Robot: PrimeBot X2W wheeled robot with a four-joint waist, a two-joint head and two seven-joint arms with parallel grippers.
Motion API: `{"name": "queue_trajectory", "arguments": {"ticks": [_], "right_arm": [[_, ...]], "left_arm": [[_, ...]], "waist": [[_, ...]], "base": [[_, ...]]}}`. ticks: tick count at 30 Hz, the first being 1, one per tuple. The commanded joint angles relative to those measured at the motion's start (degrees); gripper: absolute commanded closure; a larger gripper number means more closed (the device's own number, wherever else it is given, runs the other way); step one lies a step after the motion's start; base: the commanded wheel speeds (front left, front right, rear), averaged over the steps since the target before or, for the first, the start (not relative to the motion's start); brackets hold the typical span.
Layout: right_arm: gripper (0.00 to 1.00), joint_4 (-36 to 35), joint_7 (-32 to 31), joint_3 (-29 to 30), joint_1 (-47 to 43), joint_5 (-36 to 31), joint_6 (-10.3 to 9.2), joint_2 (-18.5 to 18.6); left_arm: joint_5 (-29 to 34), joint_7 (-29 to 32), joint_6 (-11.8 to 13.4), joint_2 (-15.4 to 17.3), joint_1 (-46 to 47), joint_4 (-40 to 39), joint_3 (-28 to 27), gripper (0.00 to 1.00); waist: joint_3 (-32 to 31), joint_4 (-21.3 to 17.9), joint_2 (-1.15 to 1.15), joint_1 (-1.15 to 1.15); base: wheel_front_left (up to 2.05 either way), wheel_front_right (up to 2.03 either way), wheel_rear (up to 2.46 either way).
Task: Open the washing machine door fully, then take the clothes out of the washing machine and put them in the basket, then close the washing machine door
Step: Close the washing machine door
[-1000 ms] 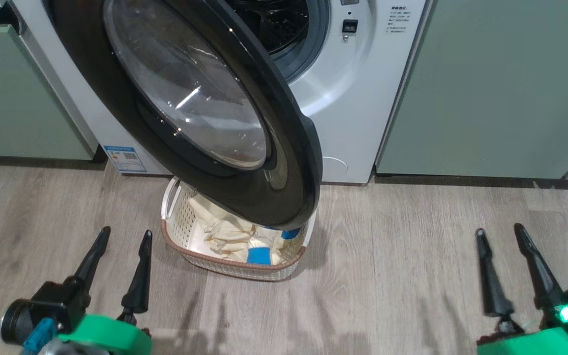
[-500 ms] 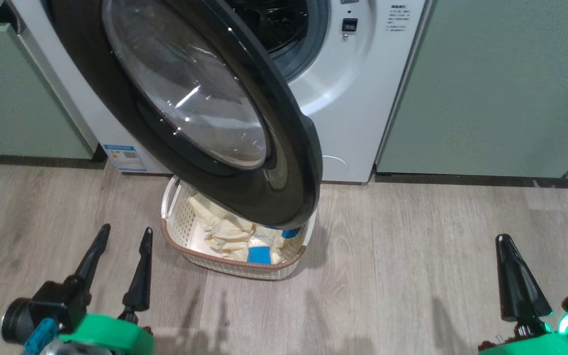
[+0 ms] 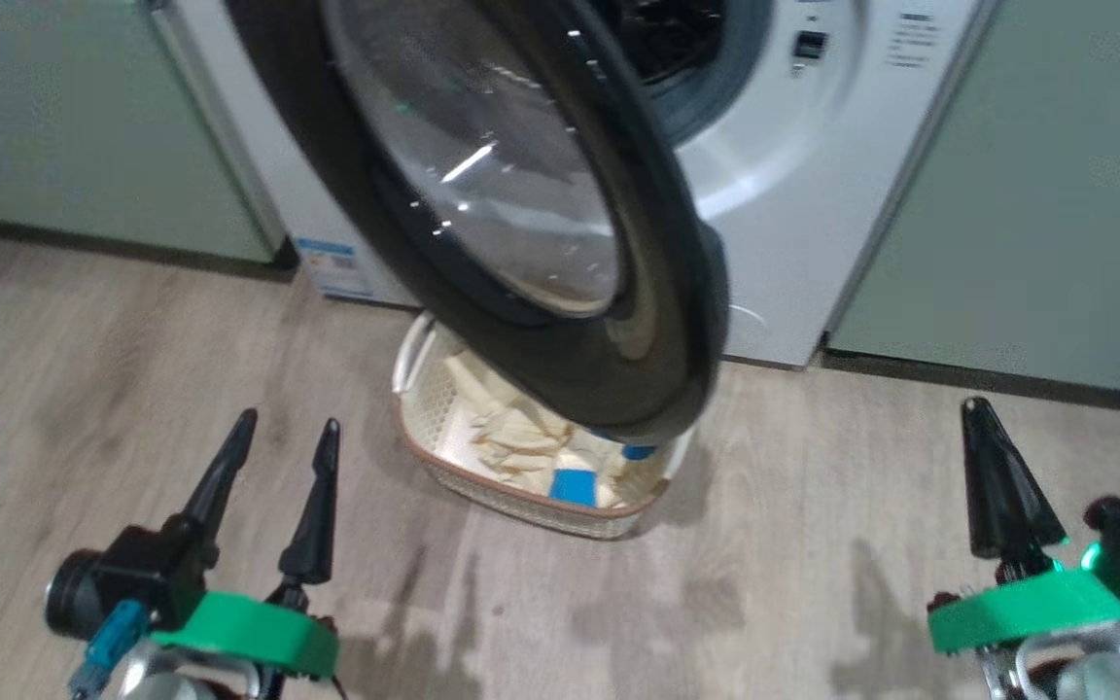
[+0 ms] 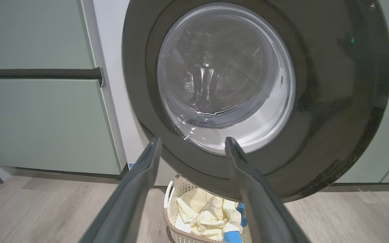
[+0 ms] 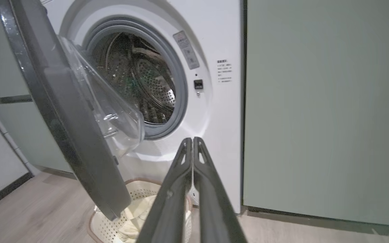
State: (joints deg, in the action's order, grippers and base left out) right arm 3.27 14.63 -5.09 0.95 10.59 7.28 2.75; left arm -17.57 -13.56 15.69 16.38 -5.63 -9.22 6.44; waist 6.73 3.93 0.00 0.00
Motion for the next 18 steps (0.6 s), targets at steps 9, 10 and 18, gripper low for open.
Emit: {"name": "queue_trajectory", "arguments": {"ticks": [9,10,18], "right_arm": [[1.00,4.77,0.37,-1.64,10.55,0.62,0.21,0.39],[1.00,5.37,0.37,-1.34,11.28,0.73,0.21,0.39],[1.00,8.57,0.37,-0.27,16.25,1.22,0.21,0.48]], "left_arm": [[0.96,-1.12,-0.98,-1.15,4.60,0.53,-0.72,0.00],[0.93,-1.17,-1.11,-1.34,4.68,0.67,-0.64,0.00],[1.41,-1.38,-2.02,-2.19,4.88,1.44,-0.22,0.00]], "waist": [[0.39,8.11,0.00,0.00],[0.31,8.76,0.00,0.00],[-0.25,12.51,0.00,0.00]], "base": [[0.00,0.00,0.00],[0.00,0.00,0.00],[0.00,0.00,0.00]]}}
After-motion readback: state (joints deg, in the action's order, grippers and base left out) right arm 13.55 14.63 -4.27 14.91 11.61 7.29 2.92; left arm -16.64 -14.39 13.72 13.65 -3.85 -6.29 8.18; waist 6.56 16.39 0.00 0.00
